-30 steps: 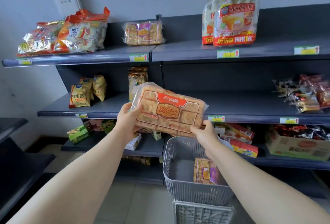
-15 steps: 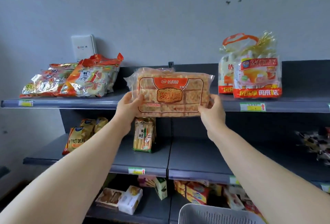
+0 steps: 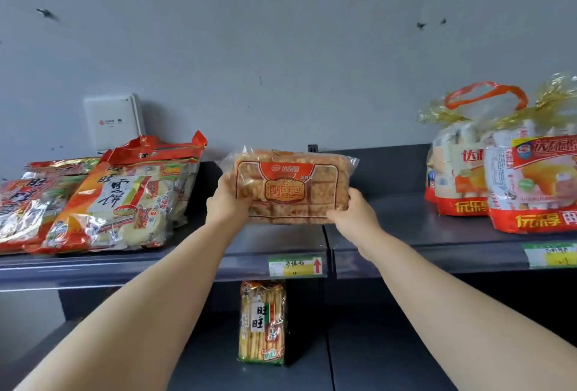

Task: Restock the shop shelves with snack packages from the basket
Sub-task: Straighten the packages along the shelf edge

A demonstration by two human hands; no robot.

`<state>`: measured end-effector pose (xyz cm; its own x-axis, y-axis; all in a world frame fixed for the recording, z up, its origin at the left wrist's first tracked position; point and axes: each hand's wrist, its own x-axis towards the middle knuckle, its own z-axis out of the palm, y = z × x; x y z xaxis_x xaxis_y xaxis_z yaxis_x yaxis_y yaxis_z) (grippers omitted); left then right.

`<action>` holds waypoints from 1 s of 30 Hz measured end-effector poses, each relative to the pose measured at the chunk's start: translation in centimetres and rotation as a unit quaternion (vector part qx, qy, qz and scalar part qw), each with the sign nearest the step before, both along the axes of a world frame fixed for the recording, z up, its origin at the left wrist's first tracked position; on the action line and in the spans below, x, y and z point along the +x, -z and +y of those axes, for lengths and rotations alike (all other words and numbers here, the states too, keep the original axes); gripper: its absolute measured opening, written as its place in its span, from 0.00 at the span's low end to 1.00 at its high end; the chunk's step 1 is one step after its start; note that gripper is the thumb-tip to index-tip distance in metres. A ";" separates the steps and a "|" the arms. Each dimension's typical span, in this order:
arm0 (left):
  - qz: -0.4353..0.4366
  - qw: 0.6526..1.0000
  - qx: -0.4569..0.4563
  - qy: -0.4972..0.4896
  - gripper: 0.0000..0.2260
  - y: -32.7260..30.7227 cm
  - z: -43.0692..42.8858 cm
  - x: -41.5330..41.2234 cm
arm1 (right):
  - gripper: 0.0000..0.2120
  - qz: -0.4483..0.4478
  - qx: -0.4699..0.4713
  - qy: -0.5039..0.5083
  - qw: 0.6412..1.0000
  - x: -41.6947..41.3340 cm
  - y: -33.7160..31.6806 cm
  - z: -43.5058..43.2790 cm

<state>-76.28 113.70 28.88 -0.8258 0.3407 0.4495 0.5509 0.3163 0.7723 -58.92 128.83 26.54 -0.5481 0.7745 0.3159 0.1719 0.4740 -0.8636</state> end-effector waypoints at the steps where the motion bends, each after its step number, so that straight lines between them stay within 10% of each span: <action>1: -0.014 0.999 -0.033 -0.015 0.19 0.8 0.7 -1.0 | 0.24 -0.056 0.022 0.003 0.998 -0.9 0.4 0.3; 10: -0.047 0.993 -0.102 -0.043 0.25 1.9 4.1 -5.7 | 0.40 -0.234 0.113 0.027 0.965 -5.7 1.1 1.9; 23: 0.160 0.975 -0.135 -0.073 0.33 1.6 4.9 4.3 | 0.23 0.111 0.336 -0.017 0.935 -0.3 3.1 -0.7; 30: 0.264 0.961 -0.082 0.009 0.26 6.2 5.7 15.0 | 0.22 0.017 0.345 -0.004 0.939 12.2 9.5 2.7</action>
